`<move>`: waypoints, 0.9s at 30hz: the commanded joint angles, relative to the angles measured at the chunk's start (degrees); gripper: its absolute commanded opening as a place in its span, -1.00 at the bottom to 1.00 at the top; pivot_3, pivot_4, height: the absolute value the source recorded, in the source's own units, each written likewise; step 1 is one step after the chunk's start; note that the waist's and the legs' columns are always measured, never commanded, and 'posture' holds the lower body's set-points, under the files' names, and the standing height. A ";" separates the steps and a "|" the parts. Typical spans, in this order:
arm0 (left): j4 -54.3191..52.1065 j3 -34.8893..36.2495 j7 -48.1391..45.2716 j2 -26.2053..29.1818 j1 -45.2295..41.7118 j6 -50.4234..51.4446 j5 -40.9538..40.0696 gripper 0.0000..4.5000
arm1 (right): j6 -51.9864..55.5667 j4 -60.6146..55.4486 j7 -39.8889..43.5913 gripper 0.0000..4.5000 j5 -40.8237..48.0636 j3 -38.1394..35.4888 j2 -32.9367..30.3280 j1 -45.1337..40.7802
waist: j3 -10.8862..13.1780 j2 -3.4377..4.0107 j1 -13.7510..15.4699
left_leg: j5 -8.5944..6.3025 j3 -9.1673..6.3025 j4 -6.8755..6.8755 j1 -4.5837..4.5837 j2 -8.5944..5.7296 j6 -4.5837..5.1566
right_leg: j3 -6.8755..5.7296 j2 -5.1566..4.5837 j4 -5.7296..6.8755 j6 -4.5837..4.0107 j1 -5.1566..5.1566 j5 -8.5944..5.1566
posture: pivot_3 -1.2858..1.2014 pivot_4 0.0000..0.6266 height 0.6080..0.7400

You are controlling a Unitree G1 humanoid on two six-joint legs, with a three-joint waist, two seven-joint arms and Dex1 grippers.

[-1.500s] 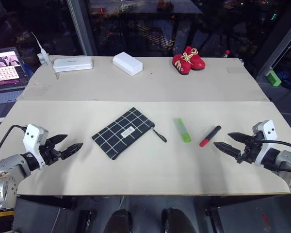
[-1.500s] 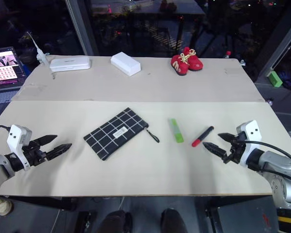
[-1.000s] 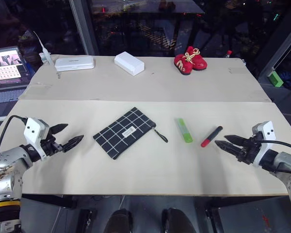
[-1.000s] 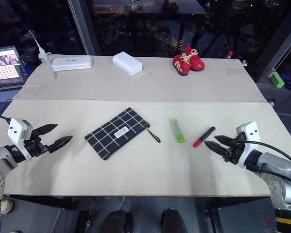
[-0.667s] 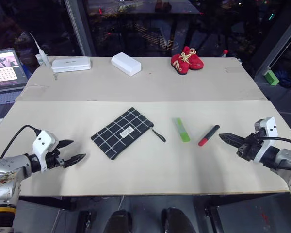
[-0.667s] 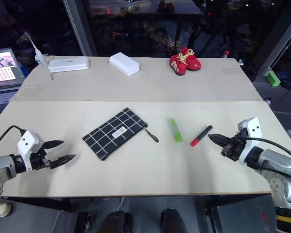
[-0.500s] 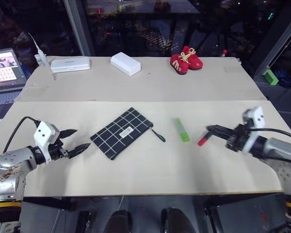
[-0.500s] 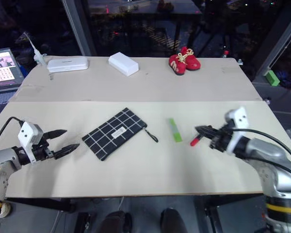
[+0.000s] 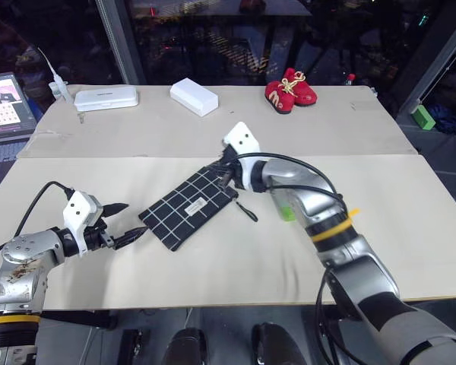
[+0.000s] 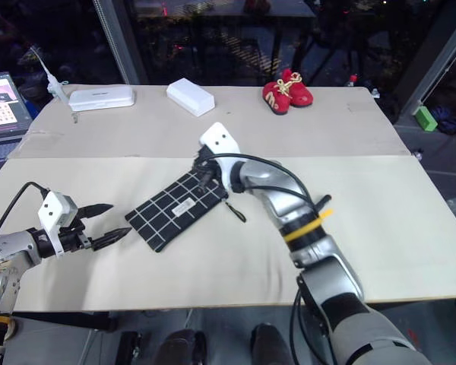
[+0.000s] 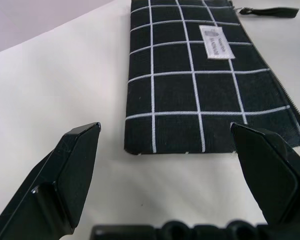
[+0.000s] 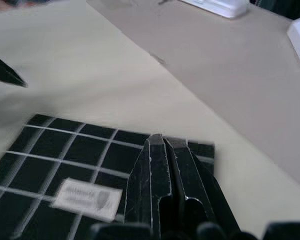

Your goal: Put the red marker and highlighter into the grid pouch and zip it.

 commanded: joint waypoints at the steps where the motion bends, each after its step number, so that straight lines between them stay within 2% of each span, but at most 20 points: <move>1: -2.63 -0.18 0.88 -0.59 1.49 -1.19 0.41 1.00 | -7.31 8.29 0.37 -1.00 -5.14 0.76 -1.38 0.58 | 0.00 0.00 0.20 | 0.00 0.01 0.00 0.00 -0.01 0.00 | 0.00 -0.02 0.00 0.00 0.00 0.00 | 0.03 -0.52 1.00; 8: -4.70 -1.00 2.10 -1.12 4.06 -3.25 1.94 1.00 | -14.20 18.75 0.74 -1.00 -9.15 -0.51 -1.57 0.68 | 0.00 0.00 -0.43 | 0.01 0.04 0.00 0.10 0.08 -0.02 | 0.04 0.02 0.03 -0.01 -0.01 0.00 | 0.03 -0.52 1.00; 14: -4.42 -2.31 2.59 -1.43 3.11 -5.80 3.61 1.00 | -15.66 23.27 -0.26 -1.00 -9.94 -3.16 0.31 0.12 | 0.00 0.01 -1.54 | 0.00 0.05 -0.01 0.13 0.15 -0.02 | 0.07 0.04 0.05 -0.03 0.01 0.02 | 0.03 -0.52 1.00; 18: -3.64 -2.69 2.20 -1.46 2.63 -5.81 3.30 1.00 | -17.05 25.01 -2.91 -1.00 -10.33 -6.01 -0.66 -2.93 | 0.00 0.01 -1.43 | 0.01 0.06 -0.01 0.13 0.15 -0.03 | 0.08 -0.01 0.06 -0.05 0.00 0.03 | 0.03 -0.52 1.00; 22: -2.44 -3.34 1.64 -1.35 1.84 -6.00 3.42 1.00 | -15.38 23.06 -1.05 -1.00 -7.08 -10.51 -0.93 -5.37 | 0.01 0.03 -1.38 | 0.01 0.06 -0.03 0.07 0.15 -0.03 | 0.06 -0.01 0.06 -0.06 -0.04 0.03 | 0.03 -0.52 1.00; 27: -1.20 -4.18 1.19 -1.31 0.65 -6.23 3.50 1.00 | -10.90 16.11 4.12 -1.00 -7.05 -9.23 0.71 -1.88 | 0.01 0.03 -1.62 | 0.00 0.06 -0.08 0.08 0.22 -0.04 | 0.03 0.03 0.06 -0.06 -0.04 0.04 | 0.03 -0.52 1.00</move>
